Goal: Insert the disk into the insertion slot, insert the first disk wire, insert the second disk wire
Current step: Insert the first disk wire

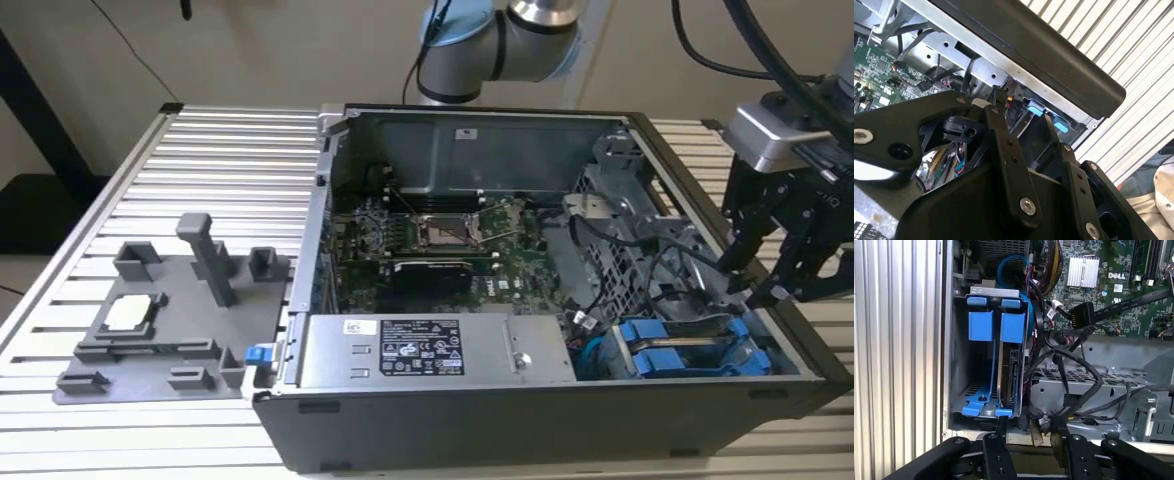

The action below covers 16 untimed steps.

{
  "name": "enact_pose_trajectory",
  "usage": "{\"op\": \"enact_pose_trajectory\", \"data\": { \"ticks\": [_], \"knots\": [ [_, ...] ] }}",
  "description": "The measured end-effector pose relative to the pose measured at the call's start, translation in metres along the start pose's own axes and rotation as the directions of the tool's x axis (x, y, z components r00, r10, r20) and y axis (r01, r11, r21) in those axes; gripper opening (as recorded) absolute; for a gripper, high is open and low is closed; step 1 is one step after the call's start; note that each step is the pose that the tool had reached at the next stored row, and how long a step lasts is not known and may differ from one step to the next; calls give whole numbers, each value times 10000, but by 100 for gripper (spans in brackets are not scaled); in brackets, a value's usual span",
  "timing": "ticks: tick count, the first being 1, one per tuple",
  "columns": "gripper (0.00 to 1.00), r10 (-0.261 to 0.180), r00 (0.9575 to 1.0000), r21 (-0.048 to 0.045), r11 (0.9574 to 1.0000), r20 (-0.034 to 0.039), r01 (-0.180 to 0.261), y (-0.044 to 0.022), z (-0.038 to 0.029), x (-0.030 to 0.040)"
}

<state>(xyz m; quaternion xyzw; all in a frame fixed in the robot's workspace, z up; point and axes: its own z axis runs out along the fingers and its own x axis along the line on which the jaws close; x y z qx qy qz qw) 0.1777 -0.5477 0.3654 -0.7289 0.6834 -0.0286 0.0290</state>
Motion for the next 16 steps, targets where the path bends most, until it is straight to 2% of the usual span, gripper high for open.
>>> {"op": "enact_pose_trajectory", "data": {
  "ticks": [3, 8, 12, 16],
  "knots": [
    [47, -2, 10000, -13, 10000, -4, 2, -2, 1, 0],
    [47, -15, 10000, -160, 9999, -52, 15, -3, -25, -1],
    [47, -71, 10000, -149, 9999, -52, 70, -4, -26, -1],
    [47, -434, 9991, -133, 9990, -26, 434, -4, -28, -1]
  ]
}}
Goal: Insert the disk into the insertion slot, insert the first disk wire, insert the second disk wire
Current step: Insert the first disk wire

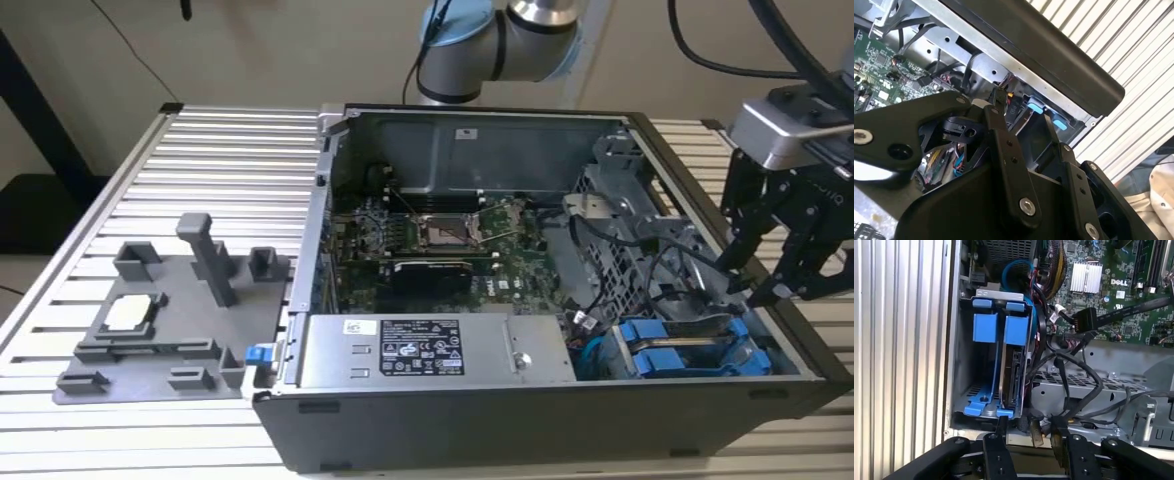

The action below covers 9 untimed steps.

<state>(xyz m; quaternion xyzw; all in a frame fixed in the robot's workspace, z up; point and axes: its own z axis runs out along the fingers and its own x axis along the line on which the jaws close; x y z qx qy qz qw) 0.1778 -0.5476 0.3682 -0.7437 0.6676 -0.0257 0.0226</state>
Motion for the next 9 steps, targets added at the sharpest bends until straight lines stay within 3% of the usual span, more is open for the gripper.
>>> {"op": "enact_pose_trajectory", "data": {
  "ticks": [4, 9],
  "knots": [
    [47, -488, 9988, 16, 9988, 33, 488, 0, 1, 0],
    [47, -593, 9982, 18, 9982, 41, 593, 0, 1, 0]
  ]
}}
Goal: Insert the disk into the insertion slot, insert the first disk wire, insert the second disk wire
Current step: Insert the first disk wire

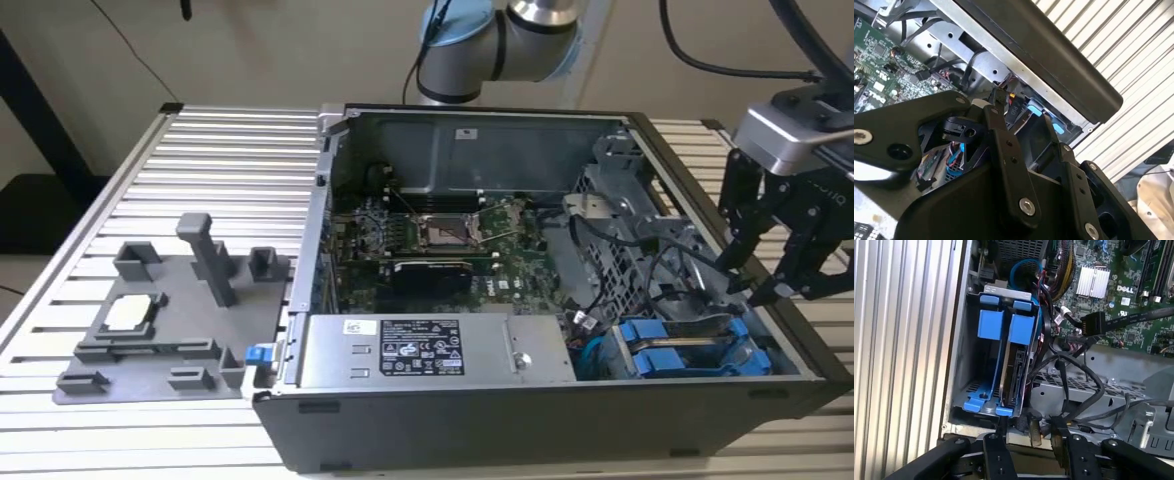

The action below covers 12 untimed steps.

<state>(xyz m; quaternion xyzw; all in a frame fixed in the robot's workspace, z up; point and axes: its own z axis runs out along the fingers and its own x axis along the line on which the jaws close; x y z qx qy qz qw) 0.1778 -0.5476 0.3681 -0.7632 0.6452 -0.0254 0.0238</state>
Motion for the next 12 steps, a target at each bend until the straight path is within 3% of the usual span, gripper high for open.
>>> {"op": "enact_pose_trajectory", "data": {
  "ticks": [2, 6, 12],
  "knots": [
    [45, -44, 10000, 0, 10000, 3, 44, 0, 0, 0],
    [20, -129, 9999, 1, 9999, 8, 129, 0, 0, 0],
    [19, -255, 9997, 2, 9997, 17, 255, 0, 0, 0]
  ]
}}
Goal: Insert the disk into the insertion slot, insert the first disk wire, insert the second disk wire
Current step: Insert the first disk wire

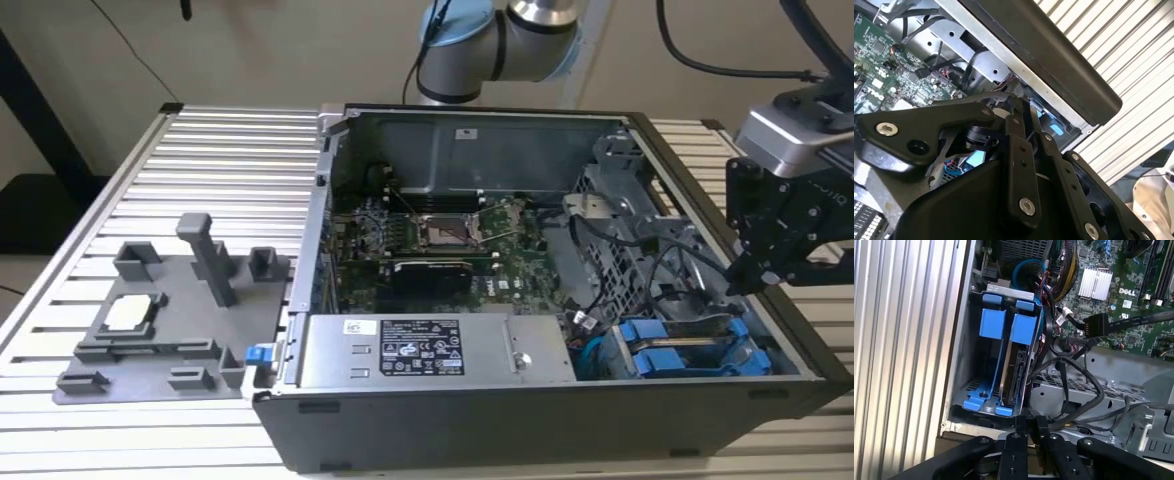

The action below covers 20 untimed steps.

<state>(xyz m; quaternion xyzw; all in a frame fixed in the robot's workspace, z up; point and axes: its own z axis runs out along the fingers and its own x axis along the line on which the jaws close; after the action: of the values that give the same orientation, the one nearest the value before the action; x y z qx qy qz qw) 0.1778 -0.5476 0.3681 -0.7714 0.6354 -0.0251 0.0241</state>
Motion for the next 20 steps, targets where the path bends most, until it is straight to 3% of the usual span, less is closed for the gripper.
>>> {"op": "enact_pose_trajectory", "data": {
  "ticks": [10, 20],
  "knots": [
    [19, -185, 9998, 2, 9998, 14, 185, 6, 1, 0],
    [19, -43, 10000, 1, 10000, 3, 43, 135, 2, -13]
  ]
}}
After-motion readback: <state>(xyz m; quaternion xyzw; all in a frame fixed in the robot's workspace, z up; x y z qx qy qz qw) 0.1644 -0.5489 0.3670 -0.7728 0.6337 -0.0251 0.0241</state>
